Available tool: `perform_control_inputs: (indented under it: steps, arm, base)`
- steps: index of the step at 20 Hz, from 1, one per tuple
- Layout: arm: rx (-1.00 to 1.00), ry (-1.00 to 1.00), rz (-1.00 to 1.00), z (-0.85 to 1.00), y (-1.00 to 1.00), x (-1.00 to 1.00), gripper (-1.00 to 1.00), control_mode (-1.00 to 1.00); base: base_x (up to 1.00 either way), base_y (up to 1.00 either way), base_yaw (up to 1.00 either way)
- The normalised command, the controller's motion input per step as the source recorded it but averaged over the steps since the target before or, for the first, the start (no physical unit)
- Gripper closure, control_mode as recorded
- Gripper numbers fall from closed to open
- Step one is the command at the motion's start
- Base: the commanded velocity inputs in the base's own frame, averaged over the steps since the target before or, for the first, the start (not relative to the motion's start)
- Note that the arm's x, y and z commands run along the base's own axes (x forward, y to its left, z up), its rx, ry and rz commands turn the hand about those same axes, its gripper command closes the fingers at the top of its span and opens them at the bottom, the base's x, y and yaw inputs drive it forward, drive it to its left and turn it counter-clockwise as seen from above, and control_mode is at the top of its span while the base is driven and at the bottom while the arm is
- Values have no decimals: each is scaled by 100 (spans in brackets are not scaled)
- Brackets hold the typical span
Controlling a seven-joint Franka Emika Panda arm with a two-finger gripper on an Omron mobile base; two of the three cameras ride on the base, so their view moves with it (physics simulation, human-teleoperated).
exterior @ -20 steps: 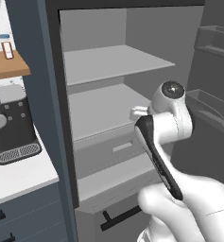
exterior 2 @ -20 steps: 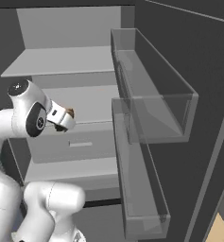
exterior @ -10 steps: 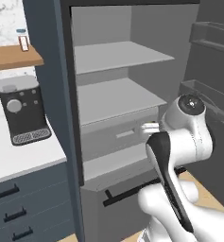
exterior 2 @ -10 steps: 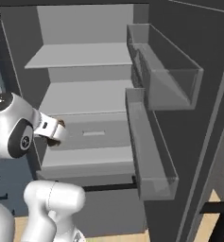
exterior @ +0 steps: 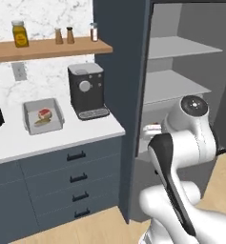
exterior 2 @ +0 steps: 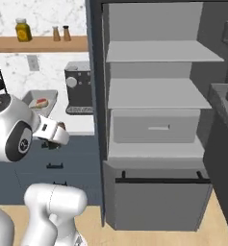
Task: Place one potato and one steak in each tupperware on the nearby counter, to pack two identical lunches.
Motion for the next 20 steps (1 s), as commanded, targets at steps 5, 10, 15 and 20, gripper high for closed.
perform_control_inputs:
  steps: [5,10,15,20]
  arm:
    - [0,0,0,0,0,0,100,100]
    - [0,0,0,0,0,0,100,100]
    - [0,0,0,0,0,0,100,100]
    - [0,0,0,0,0,0,100,100]
  base:
    - [-6,100,22]
    - [0,100,21]
    - [4,100,17]
    - [43,100,4]
